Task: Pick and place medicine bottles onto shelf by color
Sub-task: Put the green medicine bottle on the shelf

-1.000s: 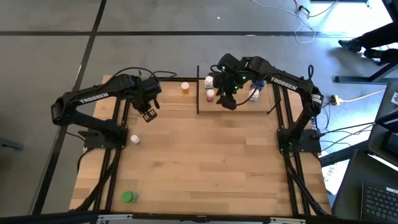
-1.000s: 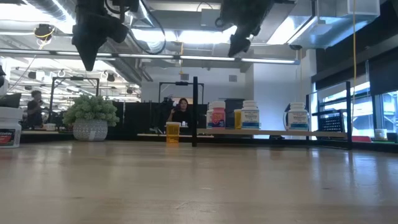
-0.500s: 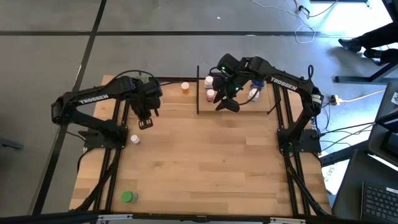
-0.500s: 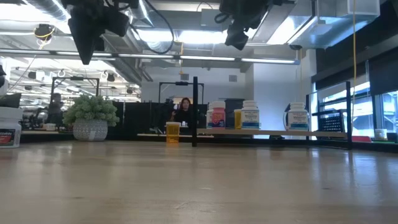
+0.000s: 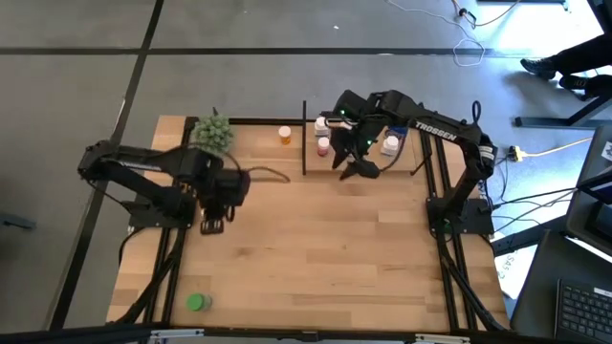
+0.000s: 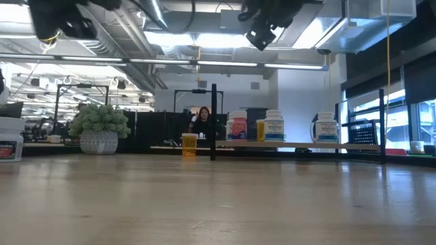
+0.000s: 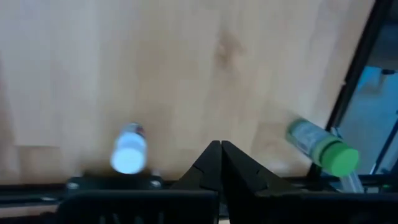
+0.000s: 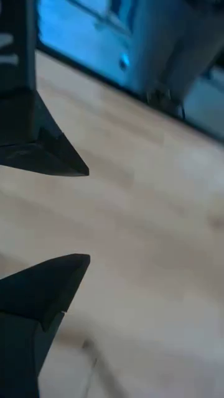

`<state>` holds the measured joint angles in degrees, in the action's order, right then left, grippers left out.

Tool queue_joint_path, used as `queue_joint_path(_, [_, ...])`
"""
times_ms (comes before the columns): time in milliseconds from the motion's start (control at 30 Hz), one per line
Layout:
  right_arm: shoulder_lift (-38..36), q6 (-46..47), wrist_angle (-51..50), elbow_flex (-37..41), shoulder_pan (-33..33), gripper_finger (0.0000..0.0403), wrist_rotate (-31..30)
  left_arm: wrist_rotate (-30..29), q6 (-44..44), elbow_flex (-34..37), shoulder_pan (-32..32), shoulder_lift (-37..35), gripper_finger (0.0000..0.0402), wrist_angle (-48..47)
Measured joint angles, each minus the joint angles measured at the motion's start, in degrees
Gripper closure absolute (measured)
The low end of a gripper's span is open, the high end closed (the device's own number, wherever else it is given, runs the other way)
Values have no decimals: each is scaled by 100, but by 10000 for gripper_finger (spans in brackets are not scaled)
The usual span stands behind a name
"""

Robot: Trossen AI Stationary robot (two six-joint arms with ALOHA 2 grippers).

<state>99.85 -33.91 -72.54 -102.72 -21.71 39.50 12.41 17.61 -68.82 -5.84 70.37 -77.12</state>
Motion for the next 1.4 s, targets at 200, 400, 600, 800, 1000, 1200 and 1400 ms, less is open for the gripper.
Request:
queue_joint_path(200, [0,-426,-199,0,305,185,414,0,1603,0,-1321,0,400,276])
queue_joint_path(400, [0,-433,-194,0,542,185,411,-43,2492,0,-2596,0,397,772])
queue_joint_path(600, [0,-432,-115,0,581,185,411,-272,3669,0,-3607,0,400,1038])
queue_joint_path(800, [0,-393,-18,0,579,185,409,-697,4422,0,-4481,0,395,1090])
queue_joint_path(1000, [0,-393,101,0,579,185,409,-1079,5180,0,-5135,0,399,1141])
queue_joint_path(1200, [0,-393,259,0,579,185,409,-1675,5647,0,-5471,0,396,1174])
queue_joint_path(1400, [0,-393,269,0,579,185,408,-1791,6116,0,-5541,0,384,1180])
